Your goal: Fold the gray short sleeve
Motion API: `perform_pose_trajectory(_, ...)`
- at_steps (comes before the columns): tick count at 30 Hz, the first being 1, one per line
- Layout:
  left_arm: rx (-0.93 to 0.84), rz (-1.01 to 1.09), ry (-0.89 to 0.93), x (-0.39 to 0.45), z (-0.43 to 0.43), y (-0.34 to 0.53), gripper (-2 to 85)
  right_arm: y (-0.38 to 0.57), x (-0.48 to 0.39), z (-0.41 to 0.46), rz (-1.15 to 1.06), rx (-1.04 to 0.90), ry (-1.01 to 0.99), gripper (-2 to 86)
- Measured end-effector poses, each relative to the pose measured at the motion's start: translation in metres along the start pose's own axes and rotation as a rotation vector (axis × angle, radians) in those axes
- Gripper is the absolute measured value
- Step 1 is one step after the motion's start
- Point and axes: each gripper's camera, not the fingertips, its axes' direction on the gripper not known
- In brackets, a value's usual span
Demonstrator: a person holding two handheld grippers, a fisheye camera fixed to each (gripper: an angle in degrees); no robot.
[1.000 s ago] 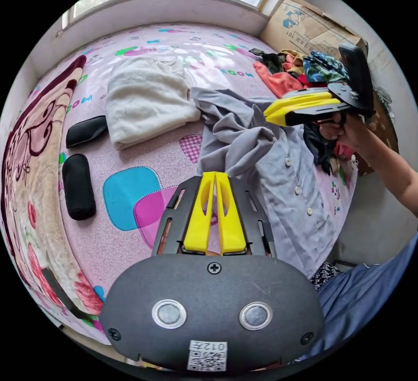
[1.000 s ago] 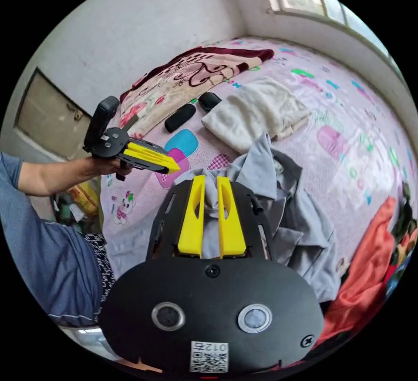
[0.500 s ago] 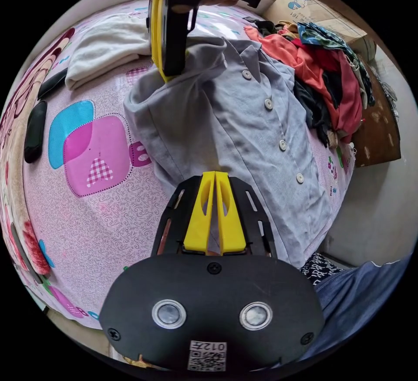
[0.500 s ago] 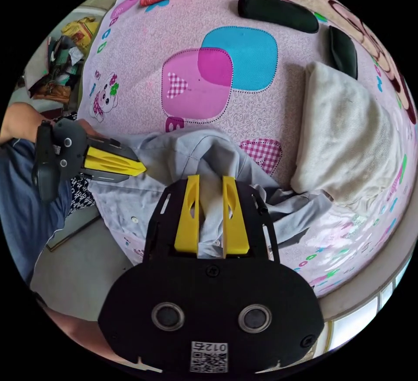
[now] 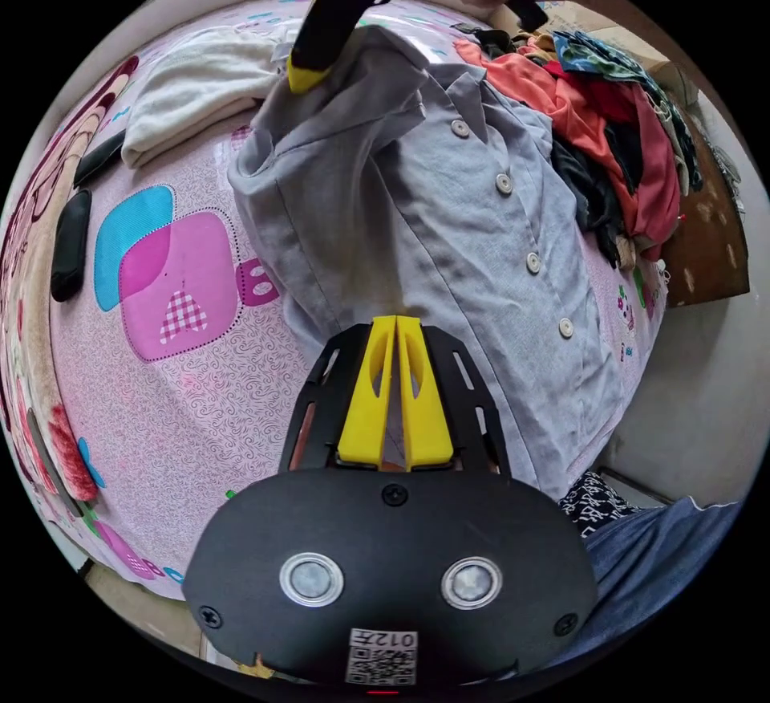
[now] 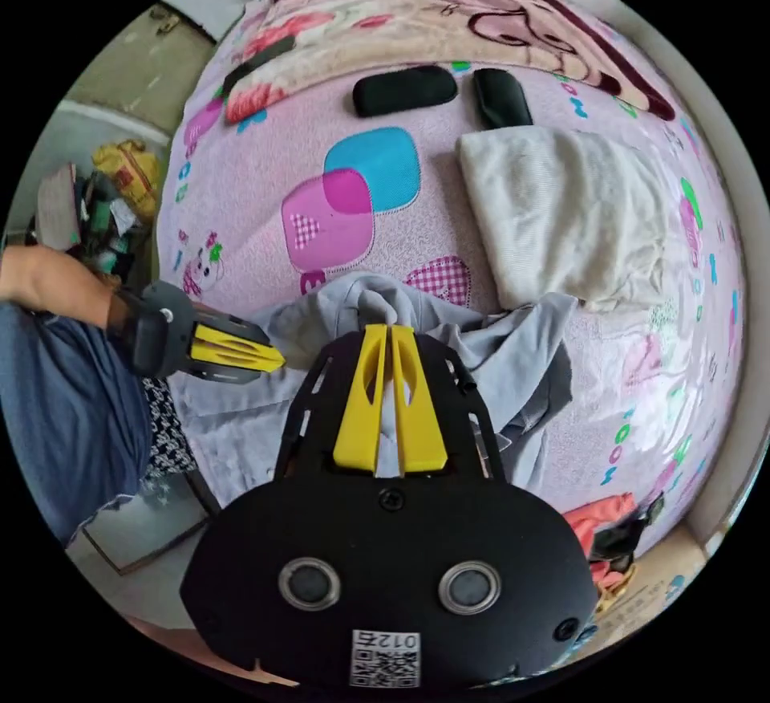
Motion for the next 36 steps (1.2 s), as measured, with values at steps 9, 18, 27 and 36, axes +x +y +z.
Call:
perform_pose_trajectory(9, -0.003, -0.002, 0.014, -0.002, 0.006, 0.001, 0.3, 0.138, 0.074, -0.022, 0.638, 0.337, -0.330, 2.4)
perform_pose_trajectory(18, -0.007, 0.022, -0.015, 0.004, 0.010, 0.001, 0.3, 0.066, -0.022, -0.053, 0.218, 0.232, 0.176, 6.9)
perform_pose_trajectory(27, 0.011, 0.002, 0.012, 0.002, 0.014, 0.005, 0.3, -0.019, -0.066, 0.017, -0.106, -0.194, 0.346, 5.4)
perform_pose_trajectory(36, 0.034, -0.014, 0.041, 0.003, 0.016, 0.009, 0.4, -0.056, -0.007, -0.092, 0.196, -0.020, 0.058, 1.3)
